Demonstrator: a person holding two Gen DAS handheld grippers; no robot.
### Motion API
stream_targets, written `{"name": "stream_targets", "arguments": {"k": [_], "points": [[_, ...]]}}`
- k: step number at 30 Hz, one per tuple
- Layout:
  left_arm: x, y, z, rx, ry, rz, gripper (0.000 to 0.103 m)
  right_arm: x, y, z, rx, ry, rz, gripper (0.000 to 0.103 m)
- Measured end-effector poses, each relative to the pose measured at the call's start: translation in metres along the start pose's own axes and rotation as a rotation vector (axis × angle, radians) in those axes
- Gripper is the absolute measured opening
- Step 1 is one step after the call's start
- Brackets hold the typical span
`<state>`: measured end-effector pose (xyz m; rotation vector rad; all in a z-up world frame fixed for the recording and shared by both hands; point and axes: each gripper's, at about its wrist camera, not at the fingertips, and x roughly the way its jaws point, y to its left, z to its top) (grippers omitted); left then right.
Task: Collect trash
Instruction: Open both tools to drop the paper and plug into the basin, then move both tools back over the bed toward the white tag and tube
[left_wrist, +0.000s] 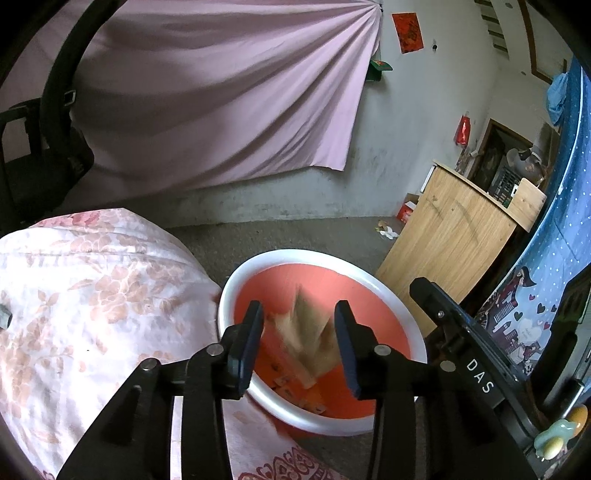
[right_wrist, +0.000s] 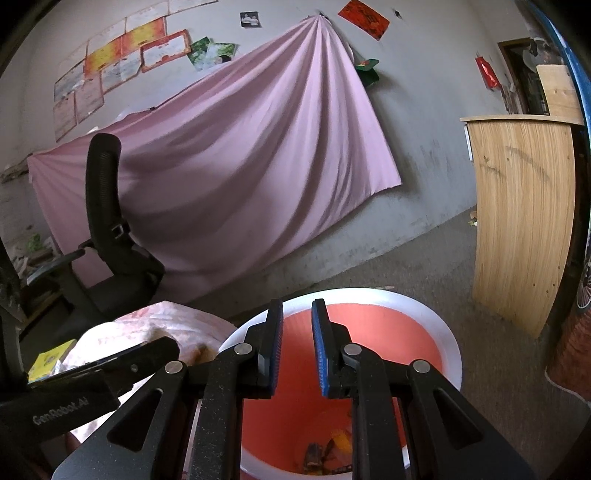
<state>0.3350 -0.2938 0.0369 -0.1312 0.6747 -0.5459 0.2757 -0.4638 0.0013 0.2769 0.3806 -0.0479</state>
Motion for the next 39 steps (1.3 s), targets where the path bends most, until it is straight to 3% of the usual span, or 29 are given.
{"name": "stream_targets", "arguments": {"k": [3, 8, 10, 15, 18, 21, 22, 23, 25, 27, 29, 39], "points": [[-0.001, 0.003, 0.0, -0.013, -0.002, -0.002, 0.038, 0.0, 0.001, 0.0, -0.001, 0.001, -0.002, 0.016], [-0.003, 0.008, -0.001, -0.025, -0.009, 0.004, 0.038, -0.001, 0.0, 0.0, -0.001, -0.005, -0.002, 0.029], [-0.007, 0.01, -0.002, -0.028, -0.024, 0.01, 0.038, -0.002, 0.0, 0.0, 0.0, -0.01, -0.002, 0.029], [-0.024, 0.021, -0.005, -0.042, -0.08, 0.052, 0.048, -0.004, 0.005, 0.002, 0.0, -0.026, -0.003, 0.031], [-0.038, 0.029, -0.005, -0.05, -0.117, 0.081, 0.053, -0.008, 0.01, 0.002, -0.016, -0.038, -0.002, 0.04], [-0.056, 0.04, -0.007, -0.069, -0.167, 0.107, 0.072, -0.011, 0.015, 0.004, -0.021, -0.056, 0.01, 0.049], [-0.065, 0.045, -0.008, -0.08, -0.198, 0.113, 0.088, -0.013, 0.018, 0.004, -0.023, -0.067, 0.017, 0.053], [-0.073, 0.051, -0.01, -0.092, -0.232, 0.122, 0.1, -0.015, 0.021, 0.005, -0.024, -0.079, 0.024, 0.065], [-0.087, 0.059, -0.012, -0.112, -0.296, 0.151, 0.101, -0.021, 0.027, 0.005, -0.02, -0.116, 0.044, 0.09], [-0.102, 0.069, -0.015, -0.122, -0.344, 0.179, 0.101, -0.029, 0.035, 0.006, -0.022, -0.163, 0.081, 0.092], [-0.113, 0.076, -0.017, -0.118, -0.365, 0.211, 0.101, -0.033, 0.042, 0.006, -0.04, -0.186, 0.106, 0.101], [-0.163, 0.11, -0.039, -0.075, -0.456, 0.345, 0.101, -0.054, 0.098, 0.0, -0.161, -0.318, 0.203, 0.103]]}}
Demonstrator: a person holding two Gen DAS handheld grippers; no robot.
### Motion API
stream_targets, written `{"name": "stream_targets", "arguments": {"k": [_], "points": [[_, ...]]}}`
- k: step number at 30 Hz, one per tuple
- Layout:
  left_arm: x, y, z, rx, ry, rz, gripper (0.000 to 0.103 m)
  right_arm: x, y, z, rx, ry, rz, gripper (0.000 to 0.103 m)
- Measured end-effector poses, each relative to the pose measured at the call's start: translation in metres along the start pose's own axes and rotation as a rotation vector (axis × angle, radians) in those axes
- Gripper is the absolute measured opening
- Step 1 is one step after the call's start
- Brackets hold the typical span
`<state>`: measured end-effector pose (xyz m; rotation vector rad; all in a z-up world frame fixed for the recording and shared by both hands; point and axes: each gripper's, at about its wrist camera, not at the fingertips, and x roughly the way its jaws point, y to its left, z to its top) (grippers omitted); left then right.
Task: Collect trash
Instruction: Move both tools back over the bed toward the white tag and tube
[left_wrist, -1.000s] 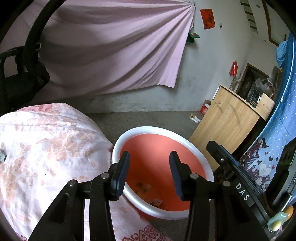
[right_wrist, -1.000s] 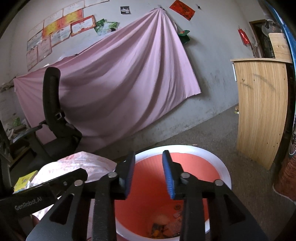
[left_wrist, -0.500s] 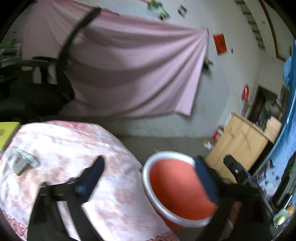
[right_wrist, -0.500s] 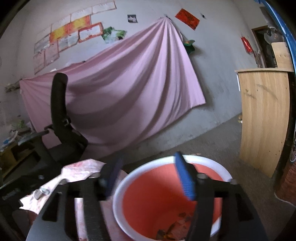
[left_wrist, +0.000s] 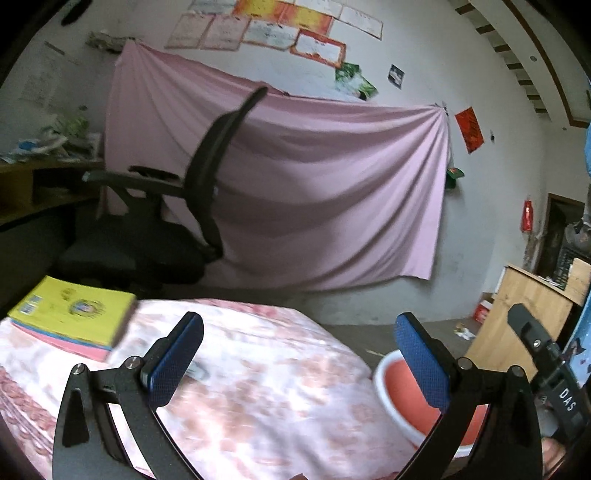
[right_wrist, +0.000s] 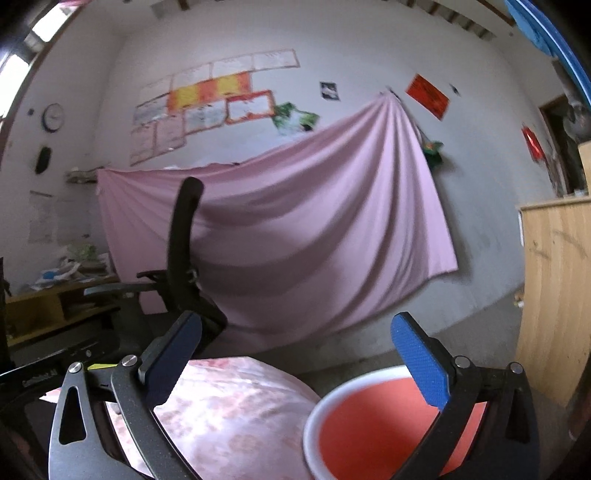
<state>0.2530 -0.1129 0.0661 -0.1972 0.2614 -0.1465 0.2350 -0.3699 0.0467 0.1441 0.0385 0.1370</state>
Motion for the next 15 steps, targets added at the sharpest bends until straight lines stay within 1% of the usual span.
{"name": "stream_targets", "arguments": {"k": [9, 15], "points": [[-0.023, 0.04, 0.006, 0.008, -0.062, 0.09, 0.101, 0.003, 0.05, -0.001, -0.053, -0.063, 0.073, 0.103], [-0.037, 0.07, 0.005, 0.013, -0.084, 0.158, 0.101, 0.009, 0.079, -0.007, -0.087, -0.066, 0.108, 0.103]]}}
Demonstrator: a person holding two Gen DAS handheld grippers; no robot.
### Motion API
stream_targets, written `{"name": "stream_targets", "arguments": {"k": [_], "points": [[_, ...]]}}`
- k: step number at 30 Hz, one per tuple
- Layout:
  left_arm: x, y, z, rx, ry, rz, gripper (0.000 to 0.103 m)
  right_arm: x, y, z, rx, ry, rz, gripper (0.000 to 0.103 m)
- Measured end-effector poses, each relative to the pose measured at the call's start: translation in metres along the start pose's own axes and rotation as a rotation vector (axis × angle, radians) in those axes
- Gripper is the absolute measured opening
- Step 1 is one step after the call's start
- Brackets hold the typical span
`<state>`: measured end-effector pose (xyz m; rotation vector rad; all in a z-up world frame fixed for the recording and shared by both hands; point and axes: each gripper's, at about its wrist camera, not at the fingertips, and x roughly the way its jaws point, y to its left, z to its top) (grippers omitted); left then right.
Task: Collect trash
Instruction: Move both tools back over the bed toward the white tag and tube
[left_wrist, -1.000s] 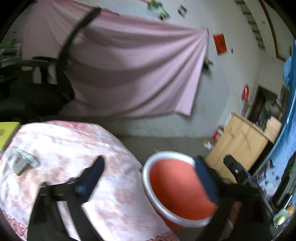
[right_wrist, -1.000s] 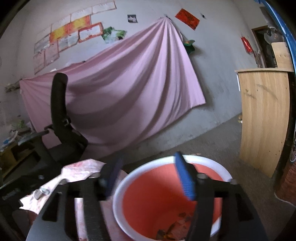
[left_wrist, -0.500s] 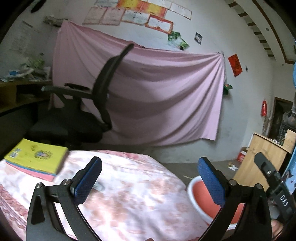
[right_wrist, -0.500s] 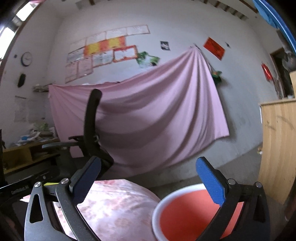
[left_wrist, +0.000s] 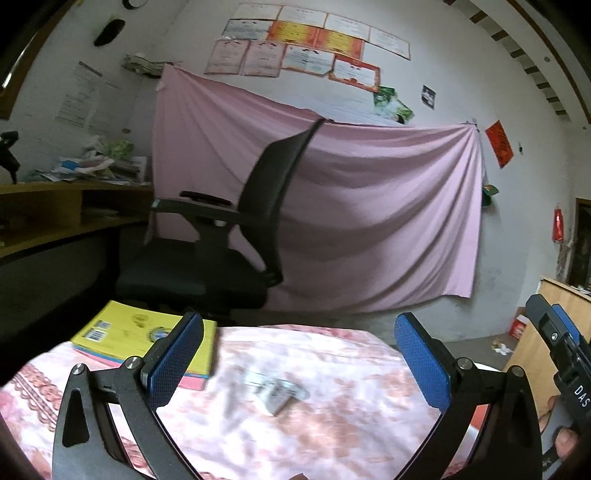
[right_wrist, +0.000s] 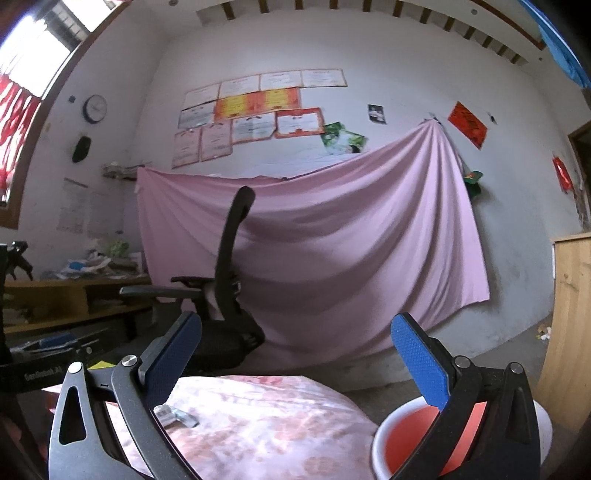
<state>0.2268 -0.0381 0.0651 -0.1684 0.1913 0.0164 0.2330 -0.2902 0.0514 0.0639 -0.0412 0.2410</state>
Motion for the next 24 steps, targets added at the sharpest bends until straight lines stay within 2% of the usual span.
{"name": "stream_targets", "arguments": {"k": [6, 12, 17, 21, 24], "points": [[-0.005, 0.03, -0.007, 0.037, -0.029, 0.056, 0.101, 0.013, 0.028, -0.01, -0.067, 0.023, 0.034, 0.103], [0.001, 0.056, -0.017, 0.037, -0.013, 0.07, 0.101, 0.028, 0.049, -0.021, -0.116, 0.064, 0.072, 0.103], [0.019, 0.069, -0.021, 0.01, 0.087, 0.046, 0.101, 0.049, 0.057, -0.029, -0.11, 0.155, 0.114, 0.103], [0.038, 0.072, -0.025, -0.008, 0.189, 0.002, 0.101, 0.069, 0.058, -0.037, -0.104, 0.274, 0.142, 0.103], [0.052, 0.068, -0.029, 0.003, 0.259, -0.036, 0.096, 0.083, 0.058, -0.046, -0.096, 0.365, 0.167, 0.092]]}}
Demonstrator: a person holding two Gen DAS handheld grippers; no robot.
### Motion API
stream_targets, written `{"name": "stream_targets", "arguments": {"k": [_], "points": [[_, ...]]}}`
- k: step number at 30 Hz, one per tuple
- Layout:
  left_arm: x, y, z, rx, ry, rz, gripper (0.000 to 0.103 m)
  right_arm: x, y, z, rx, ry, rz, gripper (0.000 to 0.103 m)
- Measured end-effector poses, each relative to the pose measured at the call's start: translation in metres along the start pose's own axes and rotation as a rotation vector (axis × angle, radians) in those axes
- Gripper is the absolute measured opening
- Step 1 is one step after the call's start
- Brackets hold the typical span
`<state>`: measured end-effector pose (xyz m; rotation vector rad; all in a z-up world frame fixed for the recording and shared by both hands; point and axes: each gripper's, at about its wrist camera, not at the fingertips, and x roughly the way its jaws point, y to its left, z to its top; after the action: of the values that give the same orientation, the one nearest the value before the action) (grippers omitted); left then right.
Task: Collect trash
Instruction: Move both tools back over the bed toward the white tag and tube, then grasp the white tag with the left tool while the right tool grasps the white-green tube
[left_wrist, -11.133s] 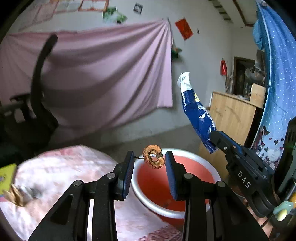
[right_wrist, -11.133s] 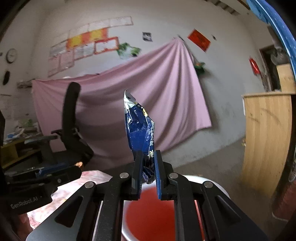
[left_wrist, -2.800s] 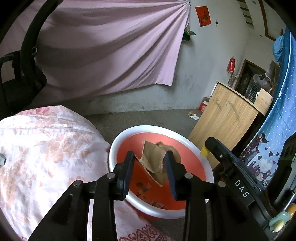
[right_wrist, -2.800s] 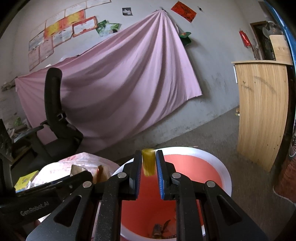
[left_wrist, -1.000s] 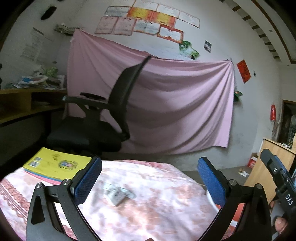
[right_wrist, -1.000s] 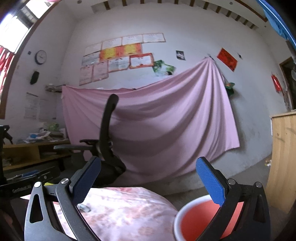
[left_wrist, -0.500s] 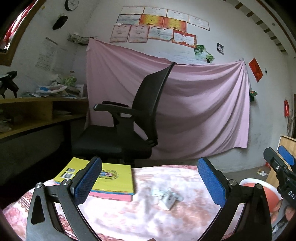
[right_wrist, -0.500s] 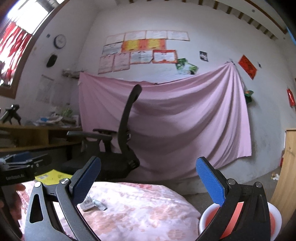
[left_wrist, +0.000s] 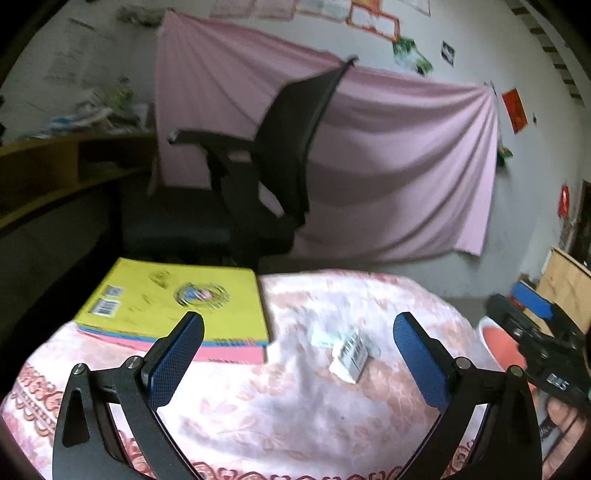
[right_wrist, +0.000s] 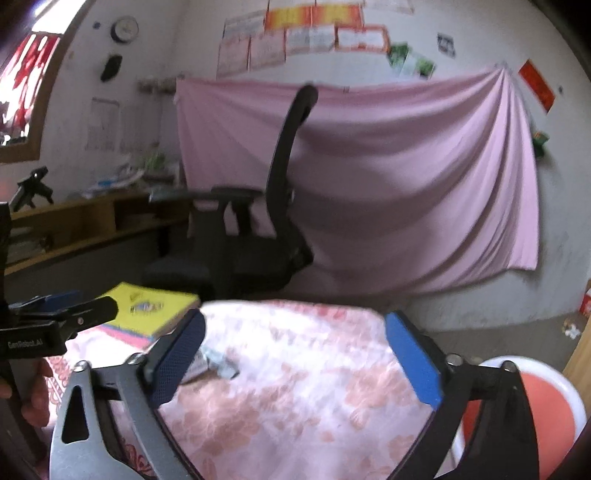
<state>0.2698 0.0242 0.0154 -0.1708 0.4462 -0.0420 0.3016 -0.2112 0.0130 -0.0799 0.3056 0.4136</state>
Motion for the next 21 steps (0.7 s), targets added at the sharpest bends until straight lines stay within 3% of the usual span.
{"name": "stream_targets", "arguments": {"k": [3, 4, 7, 13, 17, 21], "points": [[0.016, -0.005, -0.001, 0.013, 0.077, -0.046, 0.08, 0.015, 0.0, -0.003, 0.004, 0.081, 0.03, 0.084], [0.023, -0.005, -0.002, 0.013, 0.105, -0.061, 0.073, 0.02, 0.001, -0.004, 0.001, 0.111, 0.039, 0.077], [0.037, -0.005, -0.003, 0.0, 0.167, -0.103, 0.058, 0.034, 0.004, -0.007, -0.009, 0.189, 0.065, 0.071], [0.06, -0.005, -0.005, -0.034, 0.276, -0.186, 0.038, 0.056, 0.009, -0.014, -0.02, 0.307, 0.101, 0.052], [0.075, -0.006, -0.008, -0.062, 0.35, -0.225, 0.024, 0.069, 0.009, -0.017, -0.006, 0.367, 0.125, 0.05], [0.079, -0.009, -0.008, -0.066, 0.367, -0.244, 0.008, 0.075, 0.009, -0.017, 0.002, 0.398, 0.14, 0.05]]}}
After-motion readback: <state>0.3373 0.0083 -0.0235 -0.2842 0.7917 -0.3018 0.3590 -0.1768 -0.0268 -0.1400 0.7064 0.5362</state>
